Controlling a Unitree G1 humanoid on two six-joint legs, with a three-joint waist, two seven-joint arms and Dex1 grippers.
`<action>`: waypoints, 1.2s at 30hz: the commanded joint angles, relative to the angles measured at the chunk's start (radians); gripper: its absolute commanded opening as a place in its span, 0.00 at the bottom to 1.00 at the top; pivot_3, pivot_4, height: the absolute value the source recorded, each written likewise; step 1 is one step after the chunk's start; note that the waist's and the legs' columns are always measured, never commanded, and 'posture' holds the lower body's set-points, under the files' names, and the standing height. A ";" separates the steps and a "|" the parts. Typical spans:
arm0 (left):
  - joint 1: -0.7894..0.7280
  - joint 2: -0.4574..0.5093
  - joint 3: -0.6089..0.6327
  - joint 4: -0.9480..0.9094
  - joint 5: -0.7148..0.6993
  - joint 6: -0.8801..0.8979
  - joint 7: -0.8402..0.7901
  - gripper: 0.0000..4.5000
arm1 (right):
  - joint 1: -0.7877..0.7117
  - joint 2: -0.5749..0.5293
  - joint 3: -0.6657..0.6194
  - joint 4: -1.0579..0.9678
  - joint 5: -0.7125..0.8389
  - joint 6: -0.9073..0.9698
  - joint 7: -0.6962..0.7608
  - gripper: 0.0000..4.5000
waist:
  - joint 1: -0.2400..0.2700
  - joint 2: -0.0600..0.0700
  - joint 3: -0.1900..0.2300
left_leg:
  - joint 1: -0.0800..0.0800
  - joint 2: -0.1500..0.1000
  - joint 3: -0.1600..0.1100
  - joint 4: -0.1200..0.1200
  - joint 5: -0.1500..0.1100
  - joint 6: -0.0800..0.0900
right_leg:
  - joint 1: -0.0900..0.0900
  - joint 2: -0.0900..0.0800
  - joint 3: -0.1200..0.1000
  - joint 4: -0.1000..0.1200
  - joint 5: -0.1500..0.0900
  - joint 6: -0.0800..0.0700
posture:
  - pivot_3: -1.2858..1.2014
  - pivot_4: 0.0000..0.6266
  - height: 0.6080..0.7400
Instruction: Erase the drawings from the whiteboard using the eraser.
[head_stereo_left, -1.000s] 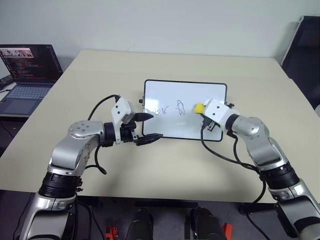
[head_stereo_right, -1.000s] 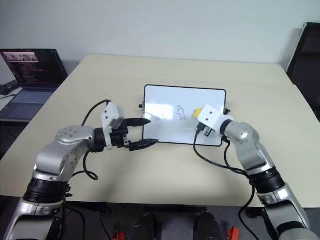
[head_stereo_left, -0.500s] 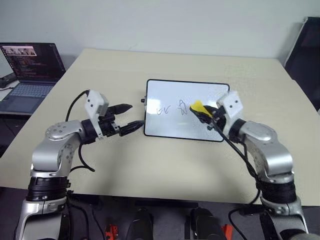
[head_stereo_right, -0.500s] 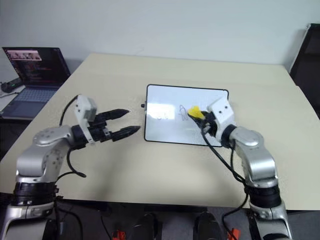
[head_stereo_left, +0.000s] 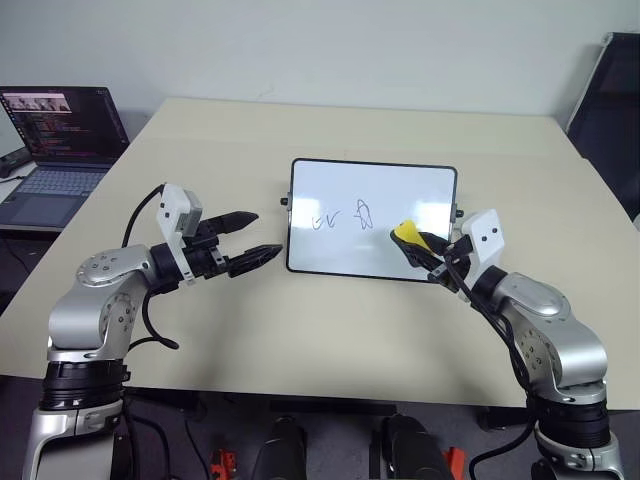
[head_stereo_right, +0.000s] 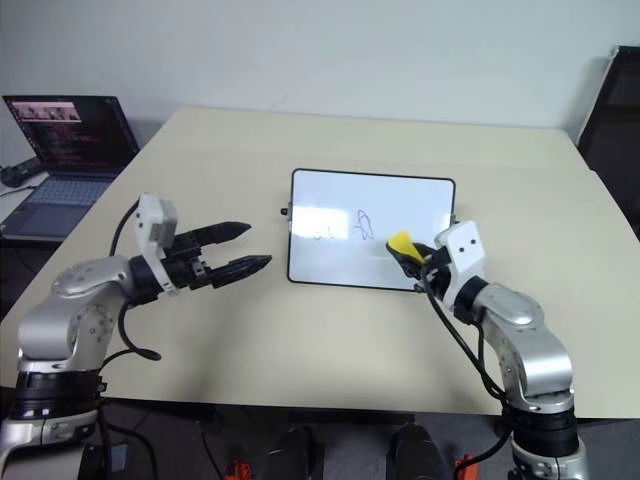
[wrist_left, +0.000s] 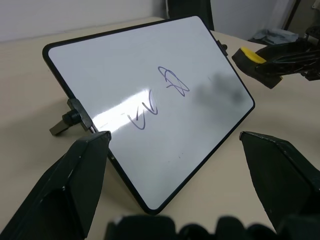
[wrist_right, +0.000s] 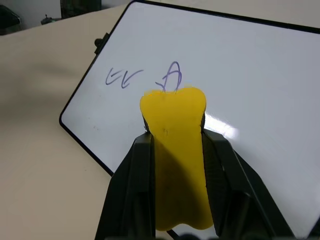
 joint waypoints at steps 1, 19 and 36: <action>-0.015 0.003 0.002 -0.044 -0.020 -0.001 0.001 1.00 | -0.031 0.006 0.004 -0.028 0.026 -0.028 -0.020 0.21 | 0.000 0.000 0.000 | 0.000 0.000 0.000 0.000 0.000 0.000 | 0.000 0.000 0.000 0.000 0.000 0.000 | 0.52 0.24 1.00; -0.012 -0.005 -0.007 -0.074 -0.022 -0.003 0.024 1.00 | -0.065 -0.021 0.066 0.016 0.044 -0.054 -0.013 0.21 | 0.000 0.000 0.000 | 0.000 0.000 0.000 0.000 0.000 0.000 | 0.000 0.000 0.000 0.000 0.000 0.000 | 0.52 0.24 1.00; -0.007 -0.011 -0.010 -0.085 -0.017 -0.011 0.035 1.00 | -0.092 -0.033 0.081 0.036 0.040 -0.088 -0.021 0.21 | 0.000 0.000 0.000 | 0.000 0.000 0.000 0.000 0.000 0.000 | 0.000 0.000 0.000 0.000 0.000 0.000 | 0.52 0.24 1.00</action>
